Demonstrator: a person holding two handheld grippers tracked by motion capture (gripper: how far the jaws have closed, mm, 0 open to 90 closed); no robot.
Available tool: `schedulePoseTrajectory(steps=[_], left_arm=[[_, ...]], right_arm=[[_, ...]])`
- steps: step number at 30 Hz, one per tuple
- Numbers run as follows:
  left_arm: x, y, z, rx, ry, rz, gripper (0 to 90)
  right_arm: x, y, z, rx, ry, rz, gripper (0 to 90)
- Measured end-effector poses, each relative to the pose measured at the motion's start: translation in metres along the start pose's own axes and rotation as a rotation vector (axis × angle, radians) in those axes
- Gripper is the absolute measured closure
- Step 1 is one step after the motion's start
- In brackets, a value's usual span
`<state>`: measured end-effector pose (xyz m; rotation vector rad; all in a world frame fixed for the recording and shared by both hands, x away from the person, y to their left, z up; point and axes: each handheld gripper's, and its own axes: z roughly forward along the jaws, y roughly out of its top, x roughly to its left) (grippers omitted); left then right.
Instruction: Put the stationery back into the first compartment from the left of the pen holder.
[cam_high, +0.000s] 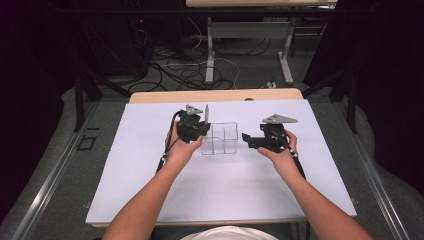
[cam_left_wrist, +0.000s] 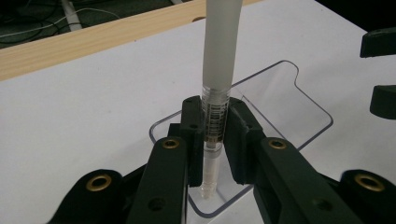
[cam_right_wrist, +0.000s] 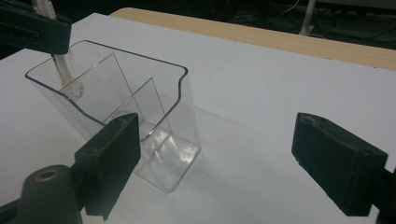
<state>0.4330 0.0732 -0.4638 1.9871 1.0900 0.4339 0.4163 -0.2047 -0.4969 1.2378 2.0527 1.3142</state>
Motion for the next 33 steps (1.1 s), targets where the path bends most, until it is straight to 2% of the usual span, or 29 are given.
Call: schedulePoseTrajectory(steps=[10, 14, 21, 30, 33], left_arm=[[-0.001, -0.001, 0.005, 0.044, -0.005, 0.017, 79.1], [-0.001, -0.002, 0.005, 0.044, -0.007, 0.017, 78.3], [0.000, -0.001, -0.004, 0.008, -0.030, -0.005, 73.1], [0.002, -0.002, -0.020, -0.053, -0.052, -0.007, 57.2], [0.002, -0.003, -0.024, -0.071, -0.041, 0.004, 50.8]], right_arm=[[0.000, 0.000, 0.000, 0.004, 0.002, -0.006, 15.0], [0.000, 0.000, 0.000, 0.004, 0.004, -0.005, 15.1], [0.000, 0.000, -0.001, 0.003, 0.000, 0.000, 15.1], [0.000, 0.000, -0.001, 0.004, -0.001, 0.001, 15.1], [0.000, 0.000, -0.001, 0.002, -0.002, -0.001, 15.1]])
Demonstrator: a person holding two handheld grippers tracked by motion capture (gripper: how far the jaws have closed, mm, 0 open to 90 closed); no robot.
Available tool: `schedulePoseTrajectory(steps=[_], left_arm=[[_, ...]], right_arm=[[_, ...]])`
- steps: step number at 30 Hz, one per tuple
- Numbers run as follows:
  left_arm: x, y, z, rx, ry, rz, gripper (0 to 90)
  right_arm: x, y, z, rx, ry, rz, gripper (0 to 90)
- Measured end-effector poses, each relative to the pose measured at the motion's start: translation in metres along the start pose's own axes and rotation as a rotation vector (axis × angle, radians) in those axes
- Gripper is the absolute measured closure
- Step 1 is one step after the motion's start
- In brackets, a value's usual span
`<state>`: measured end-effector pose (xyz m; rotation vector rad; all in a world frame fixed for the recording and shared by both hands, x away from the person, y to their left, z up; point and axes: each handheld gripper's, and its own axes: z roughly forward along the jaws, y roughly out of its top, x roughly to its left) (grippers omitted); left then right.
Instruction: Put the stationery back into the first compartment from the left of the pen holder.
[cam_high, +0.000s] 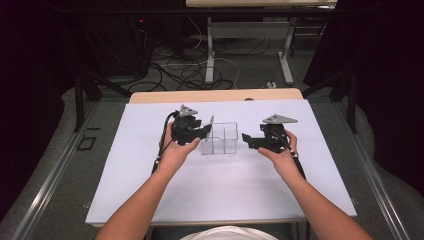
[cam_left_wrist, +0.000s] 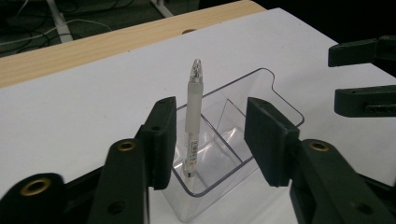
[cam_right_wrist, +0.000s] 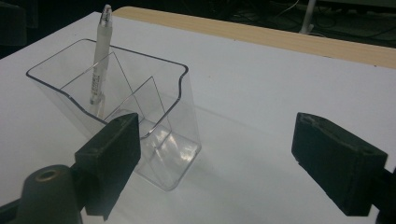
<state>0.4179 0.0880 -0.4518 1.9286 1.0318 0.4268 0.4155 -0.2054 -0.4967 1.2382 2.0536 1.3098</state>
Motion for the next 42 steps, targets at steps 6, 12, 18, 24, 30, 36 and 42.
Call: schedulePoseTrajectory(steps=[6, 12, 18, 24, 30, 36, 42], left_arm=[[0.006, -0.002, -0.007, -0.028, 0.013, 0.011, 37.0], [0.017, -0.007, -0.015, -0.034, 0.021, 0.002, 30.4], [0.032, -0.017, -0.020, -0.046, 0.036, -0.031, 25.6], [0.047, -0.030, -0.023, -0.072, 0.043, -0.087, 15.9], [0.058, -0.043, -0.025, -0.059, 0.044, -0.117, 2.8], [0.065, -0.054, -0.026, -0.058, 0.047, -0.132, 0.2], [0.069, -0.064, -0.024, -0.053, 0.071, -0.128, 0.2]], right_arm=[[-0.002, 0.000, -0.001, -0.003, -0.003, 0.003, 15.1], [-0.003, 0.000, -0.001, -0.004, -0.003, 0.007, 15.1], [-0.003, 0.000, -0.002, -0.006, -0.007, 0.011, 15.1], [-0.005, 0.000, -0.002, -0.005, -0.013, 0.010, 15.1], [-0.006, -0.001, -0.003, -0.003, -0.018, 0.012, 15.1], [-0.008, -0.002, -0.003, -0.001, -0.023, 0.011, 15.1], [-0.010, -0.004, -0.002, 0.010, -0.029, 0.008, 15.1]])
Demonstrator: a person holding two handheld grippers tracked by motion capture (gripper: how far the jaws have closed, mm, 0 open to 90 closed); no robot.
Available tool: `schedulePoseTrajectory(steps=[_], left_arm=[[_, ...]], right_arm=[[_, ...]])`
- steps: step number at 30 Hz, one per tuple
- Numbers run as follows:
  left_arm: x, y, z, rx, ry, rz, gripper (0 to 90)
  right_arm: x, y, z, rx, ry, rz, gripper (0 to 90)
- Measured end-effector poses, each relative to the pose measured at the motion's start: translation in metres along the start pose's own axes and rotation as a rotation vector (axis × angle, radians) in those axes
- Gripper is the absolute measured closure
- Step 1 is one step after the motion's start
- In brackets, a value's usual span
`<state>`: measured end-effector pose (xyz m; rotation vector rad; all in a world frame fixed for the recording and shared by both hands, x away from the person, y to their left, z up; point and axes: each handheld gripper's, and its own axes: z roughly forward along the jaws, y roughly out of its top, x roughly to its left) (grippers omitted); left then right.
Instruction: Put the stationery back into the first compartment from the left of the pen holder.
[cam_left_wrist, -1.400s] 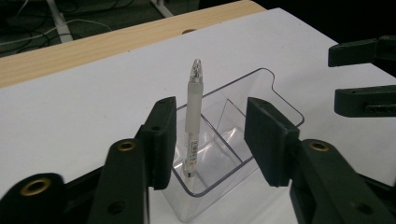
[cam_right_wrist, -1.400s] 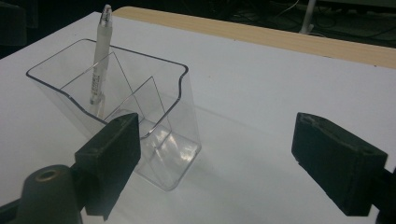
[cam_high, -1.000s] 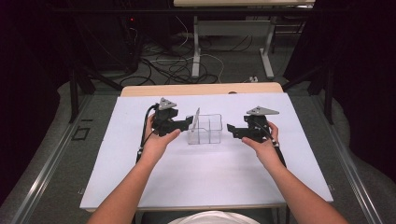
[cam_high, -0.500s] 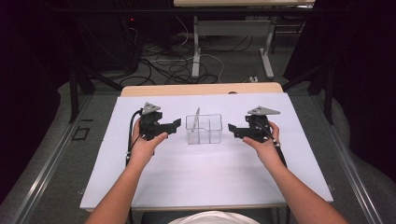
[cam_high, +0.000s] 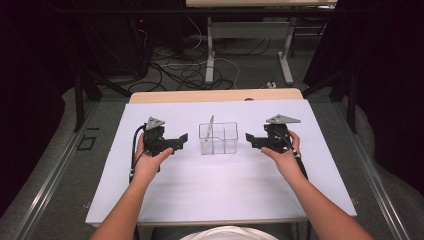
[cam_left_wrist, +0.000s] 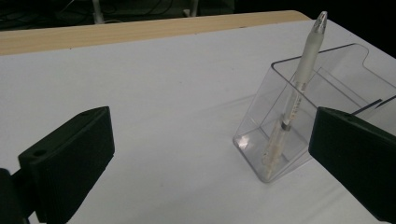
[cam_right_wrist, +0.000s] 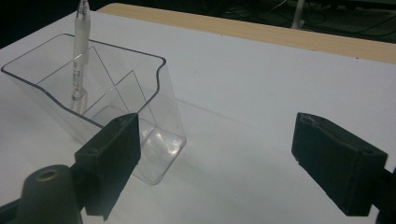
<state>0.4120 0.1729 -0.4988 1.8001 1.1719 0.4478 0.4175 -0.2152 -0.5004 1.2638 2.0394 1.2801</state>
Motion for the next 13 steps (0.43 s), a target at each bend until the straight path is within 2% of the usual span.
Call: schedulePoseTrajectory(steps=[6, 13], left_arm=[[0.007, -0.006, -0.001, -0.014, 0.009, -0.004, 0.2], [0.012, -0.008, 0.002, -0.005, 0.018, -0.033, 0.2]], right_arm=[[-0.001, -0.001, 0.001, 0.005, 0.001, 0.006, 15.1], [-0.003, -0.004, 0.002, 0.011, -0.002, 0.005, 15.1]])
